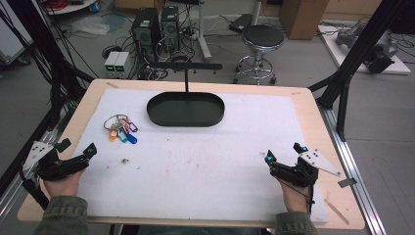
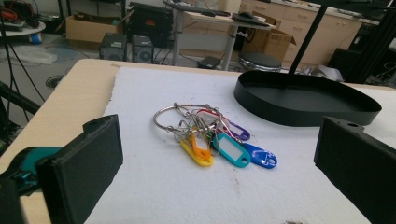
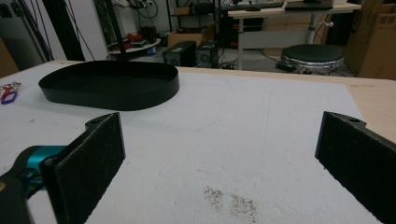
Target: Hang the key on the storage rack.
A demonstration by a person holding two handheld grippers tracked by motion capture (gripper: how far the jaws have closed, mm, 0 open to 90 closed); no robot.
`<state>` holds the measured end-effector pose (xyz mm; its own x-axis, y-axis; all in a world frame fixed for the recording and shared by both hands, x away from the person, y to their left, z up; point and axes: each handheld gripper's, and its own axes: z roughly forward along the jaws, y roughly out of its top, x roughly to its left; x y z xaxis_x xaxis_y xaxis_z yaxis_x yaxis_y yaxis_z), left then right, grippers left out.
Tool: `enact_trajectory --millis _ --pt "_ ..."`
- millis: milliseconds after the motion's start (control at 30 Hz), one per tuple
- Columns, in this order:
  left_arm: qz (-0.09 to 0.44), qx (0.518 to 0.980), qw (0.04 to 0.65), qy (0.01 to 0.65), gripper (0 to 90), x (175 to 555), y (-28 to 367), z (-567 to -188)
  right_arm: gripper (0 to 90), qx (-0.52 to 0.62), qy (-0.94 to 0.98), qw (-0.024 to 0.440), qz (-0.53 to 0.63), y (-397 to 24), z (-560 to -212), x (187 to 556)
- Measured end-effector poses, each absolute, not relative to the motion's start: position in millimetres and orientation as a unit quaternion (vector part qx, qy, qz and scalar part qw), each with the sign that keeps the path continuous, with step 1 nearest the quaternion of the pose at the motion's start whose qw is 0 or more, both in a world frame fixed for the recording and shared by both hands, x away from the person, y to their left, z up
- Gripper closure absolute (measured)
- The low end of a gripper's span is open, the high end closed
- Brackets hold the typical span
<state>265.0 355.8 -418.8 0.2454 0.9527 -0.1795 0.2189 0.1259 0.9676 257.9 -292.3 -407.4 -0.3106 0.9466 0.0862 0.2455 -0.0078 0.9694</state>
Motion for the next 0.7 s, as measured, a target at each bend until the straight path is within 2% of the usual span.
enact_trajectory --millis 500,700 --pt "0.326 0.575 0.547 0.513 1.6 266.4 354.9 -419.7 0.5 0.480 0.621 0.333 0.523 -291.5 -408.0 258.2" --pt "0.305 0.579 0.552 0.517 1.7 268.6 352.9 -420.5 0.5 0.481 0.621 0.328 0.524 -291.8 -408.7 258.9"
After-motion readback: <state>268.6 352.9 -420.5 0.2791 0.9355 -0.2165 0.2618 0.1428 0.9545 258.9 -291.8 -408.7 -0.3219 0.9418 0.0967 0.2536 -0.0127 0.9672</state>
